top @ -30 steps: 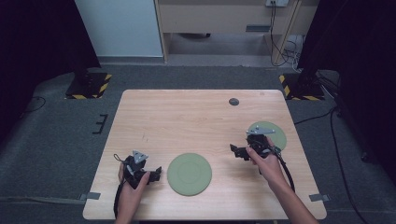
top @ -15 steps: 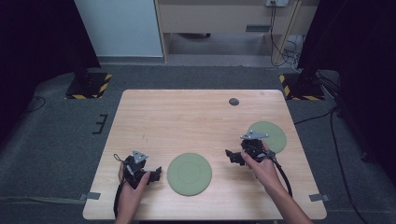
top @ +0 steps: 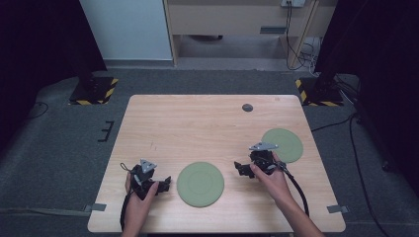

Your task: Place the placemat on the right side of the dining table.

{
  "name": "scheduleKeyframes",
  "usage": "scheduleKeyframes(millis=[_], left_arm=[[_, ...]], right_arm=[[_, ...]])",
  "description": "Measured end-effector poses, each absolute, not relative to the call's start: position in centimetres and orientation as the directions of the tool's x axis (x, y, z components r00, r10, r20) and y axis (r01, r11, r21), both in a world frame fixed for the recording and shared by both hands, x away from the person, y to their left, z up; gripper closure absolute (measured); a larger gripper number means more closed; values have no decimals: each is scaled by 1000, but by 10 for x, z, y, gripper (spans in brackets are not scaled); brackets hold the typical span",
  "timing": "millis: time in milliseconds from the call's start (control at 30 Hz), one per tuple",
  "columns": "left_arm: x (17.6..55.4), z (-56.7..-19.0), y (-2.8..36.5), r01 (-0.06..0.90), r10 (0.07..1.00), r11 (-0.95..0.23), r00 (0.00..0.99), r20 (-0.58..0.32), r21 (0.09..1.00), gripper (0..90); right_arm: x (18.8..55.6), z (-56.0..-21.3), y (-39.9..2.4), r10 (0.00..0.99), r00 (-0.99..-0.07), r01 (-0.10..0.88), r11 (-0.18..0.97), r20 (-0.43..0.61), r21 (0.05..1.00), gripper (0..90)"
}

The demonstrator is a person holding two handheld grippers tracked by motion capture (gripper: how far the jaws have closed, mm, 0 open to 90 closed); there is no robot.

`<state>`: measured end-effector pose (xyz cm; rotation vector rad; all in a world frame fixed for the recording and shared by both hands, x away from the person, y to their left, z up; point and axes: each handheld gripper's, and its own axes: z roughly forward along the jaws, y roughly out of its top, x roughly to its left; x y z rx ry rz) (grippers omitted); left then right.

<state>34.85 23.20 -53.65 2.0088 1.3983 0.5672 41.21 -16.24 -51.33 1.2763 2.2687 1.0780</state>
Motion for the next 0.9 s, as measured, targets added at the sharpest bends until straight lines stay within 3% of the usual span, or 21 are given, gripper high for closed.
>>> scheduleKeyframes(millis=[900], left_arm=[[349,-536,232,672,938,-248,347,-1,698,0]], right_arm=[[424,-538,-144,893,-445,621,259,61,740,52]])
